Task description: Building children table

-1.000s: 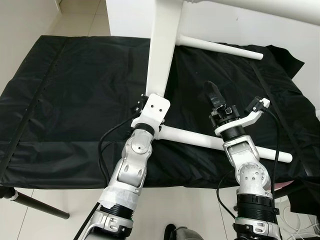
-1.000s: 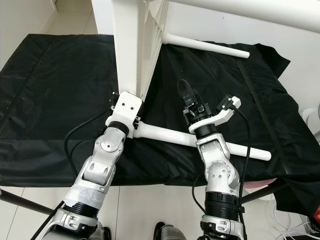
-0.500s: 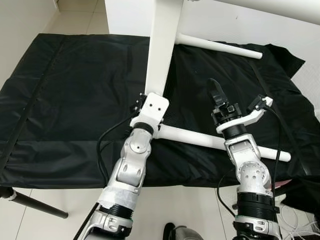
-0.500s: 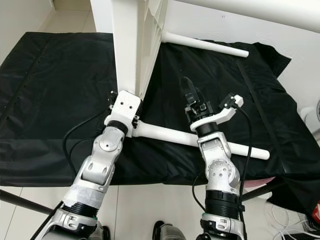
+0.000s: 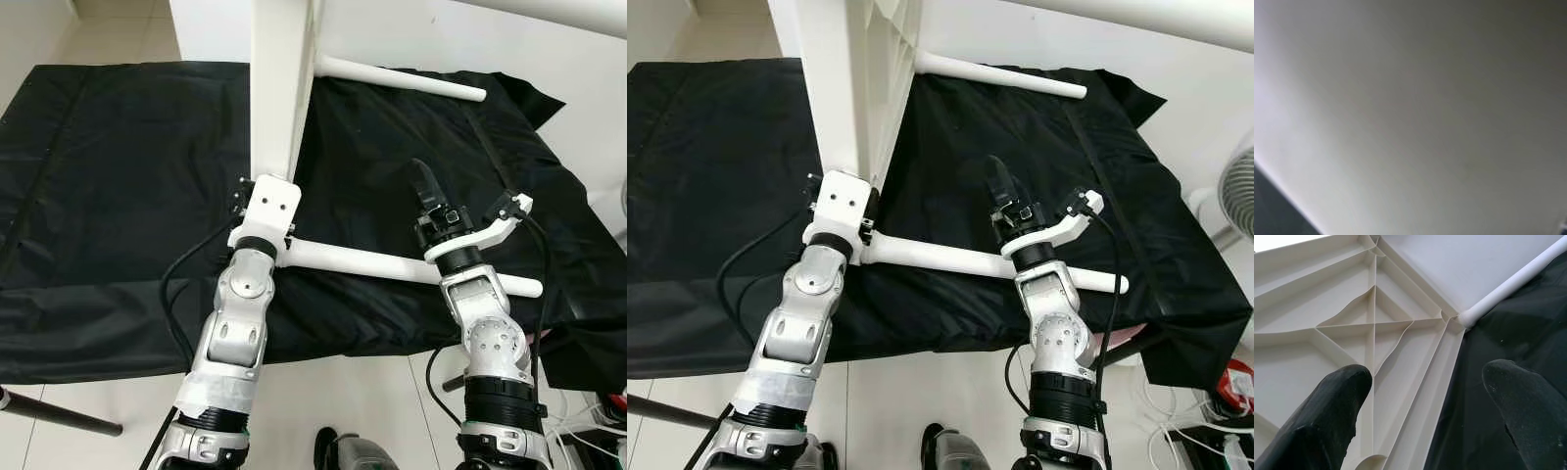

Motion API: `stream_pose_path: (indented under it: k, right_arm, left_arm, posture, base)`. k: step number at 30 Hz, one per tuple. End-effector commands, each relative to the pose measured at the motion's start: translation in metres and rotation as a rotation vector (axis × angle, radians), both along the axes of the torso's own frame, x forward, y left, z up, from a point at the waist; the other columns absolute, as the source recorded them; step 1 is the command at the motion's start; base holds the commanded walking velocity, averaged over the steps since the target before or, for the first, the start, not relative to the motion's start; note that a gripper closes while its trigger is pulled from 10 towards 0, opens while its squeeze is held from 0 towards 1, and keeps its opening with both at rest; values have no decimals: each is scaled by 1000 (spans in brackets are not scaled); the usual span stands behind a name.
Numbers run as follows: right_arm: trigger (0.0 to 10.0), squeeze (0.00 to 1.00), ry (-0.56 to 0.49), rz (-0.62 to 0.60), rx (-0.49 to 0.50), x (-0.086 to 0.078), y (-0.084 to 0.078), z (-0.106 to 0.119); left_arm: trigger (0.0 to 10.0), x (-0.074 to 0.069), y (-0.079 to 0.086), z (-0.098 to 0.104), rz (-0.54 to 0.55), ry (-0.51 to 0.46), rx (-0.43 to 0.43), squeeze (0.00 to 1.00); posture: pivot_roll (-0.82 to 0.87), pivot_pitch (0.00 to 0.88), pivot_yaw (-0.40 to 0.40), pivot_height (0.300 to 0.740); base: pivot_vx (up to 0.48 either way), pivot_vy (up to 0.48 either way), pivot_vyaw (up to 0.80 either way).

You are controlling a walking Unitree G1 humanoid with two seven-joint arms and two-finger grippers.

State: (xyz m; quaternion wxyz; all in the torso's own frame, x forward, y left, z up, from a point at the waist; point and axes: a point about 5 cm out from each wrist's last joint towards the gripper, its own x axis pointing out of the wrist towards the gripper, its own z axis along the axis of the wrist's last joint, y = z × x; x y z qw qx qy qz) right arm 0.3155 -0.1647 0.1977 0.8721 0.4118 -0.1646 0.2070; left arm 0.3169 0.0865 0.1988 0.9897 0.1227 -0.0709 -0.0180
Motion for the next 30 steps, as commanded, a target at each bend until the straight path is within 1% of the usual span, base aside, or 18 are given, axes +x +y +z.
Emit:
stream_pose_path:
  k: [1,3,7,15,18,25,26,27,29,30]
  right_arm:
    - [10000,0,0,-12,-7,0,-3,-2]
    - [10000,0,1,-7,-9,3,-3,-1]
    - [10000,0,1,-4,-13,4,-4,-1]
    - [10000,0,2,-4,-24,5,-6,0]
    - [10000,0,0,-5,-31,5,-8,0]
    - [10000,0,7,0,-39,6,-8,-1]
    - [10000,0,5,6,-43,7,-7,0]
    - [10000,0,5,6,-43,7,-7,0]
    - [10000,0,6,13,-49,9,-8,1]
    - [10000,0,6,13,-49,9,-8,1]
  left_arm:
    - [0,-7,40,22,384,-155,-54,0]
    - [0,-9,44,25,403,-161,-58,0]
    - [0,-12,45,25,400,-153,-64,0]
    - [0,-20,36,23,349,-160,-60,0]
    - [0,-28,43,18,375,-141,-48,0]
    - [0,-31,50,20,422,-144,-60,0]
    - [0,-35,60,21,470,-144,-65,0]
    - [0,-35,60,21,470,-144,-65,0]
    - [0,-40,68,22,511,-150,-67,0]
    - [0,-40,68,22,511,-150,-67,0]
  posture:
    - [23,136,-51,740]
    - [27,145,-59,740]
    - [27,149,-63,740]
    - [23,154,-75,740]
    - [19,157,-81,740]
    - [20,155,-95,740]
    - [17,152,-103,740]
    - [17,152,-103,740]
    - [21,151,-117,740]
    - [21,151,-117,740]
  base:
    - [0,0,0]
    - [0,0,0]
    - [0,0,0]
    - [0,0,0]
    - [0,0,0]
    - [0,0,0]
    - [0,0,0]
    - [0,0,0]
    - [0,0,0]
    - [0,0,0]
